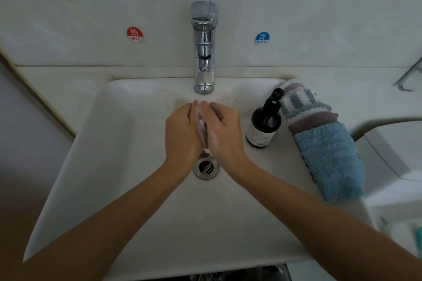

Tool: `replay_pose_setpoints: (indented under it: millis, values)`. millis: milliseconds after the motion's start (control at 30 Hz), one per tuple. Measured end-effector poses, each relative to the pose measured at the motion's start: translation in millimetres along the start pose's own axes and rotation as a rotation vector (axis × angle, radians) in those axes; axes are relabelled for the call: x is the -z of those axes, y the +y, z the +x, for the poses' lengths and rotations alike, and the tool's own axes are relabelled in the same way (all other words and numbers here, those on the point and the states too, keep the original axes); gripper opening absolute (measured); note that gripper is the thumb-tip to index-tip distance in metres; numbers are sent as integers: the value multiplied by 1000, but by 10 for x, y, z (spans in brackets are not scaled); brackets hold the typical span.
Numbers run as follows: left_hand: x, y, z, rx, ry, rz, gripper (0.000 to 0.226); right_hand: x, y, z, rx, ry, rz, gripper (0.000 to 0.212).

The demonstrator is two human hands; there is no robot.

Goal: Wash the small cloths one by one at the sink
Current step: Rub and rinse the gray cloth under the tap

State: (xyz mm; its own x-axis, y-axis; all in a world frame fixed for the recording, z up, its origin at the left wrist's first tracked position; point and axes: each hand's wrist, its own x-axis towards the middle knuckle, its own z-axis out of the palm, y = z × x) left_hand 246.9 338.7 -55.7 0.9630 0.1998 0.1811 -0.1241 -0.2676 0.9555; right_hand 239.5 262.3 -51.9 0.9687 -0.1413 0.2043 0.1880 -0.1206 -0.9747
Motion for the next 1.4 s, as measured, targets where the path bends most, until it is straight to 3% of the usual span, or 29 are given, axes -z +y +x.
replay_pose_setpoints:
  millis: [133,333,500,700,867,967,1100,1233,1333,1400]
  values:
    - [-69,135,-236,-211,-47,46,37,76,38,251,-202,129,151,41]
    - [-31,-17,30,-81,-48,41,43,66,25,-89,61,42,21,41]
    - [-79,130,-201,-251,-71,58,36,88,44,152,-139,201,225,42]
    - [-35,28,1,-159,10,41,44,10,40,-95,-34,89,80,44]
    - [-53,72,-212,-297,-35,58,36,70,15,124,-150,119,201,37]
    - [-41,59,-68,-237,-21,66,39,53,4,-16,-90,75,100,41]
    - [122,-32,203,-179,-206,130,40,144,-49,37,1,-77,-129,41]
    - [387,19,423,-208,-349,178,38,336,-79,189,-65,-129,-84,35]
    - [544,67,506,-146,-450,126,32,418,-93,208,-161,-264,-108,25]
    - [615,110,514,-123,-522,177,23,458,-119,227,-227,-355,-180,30]
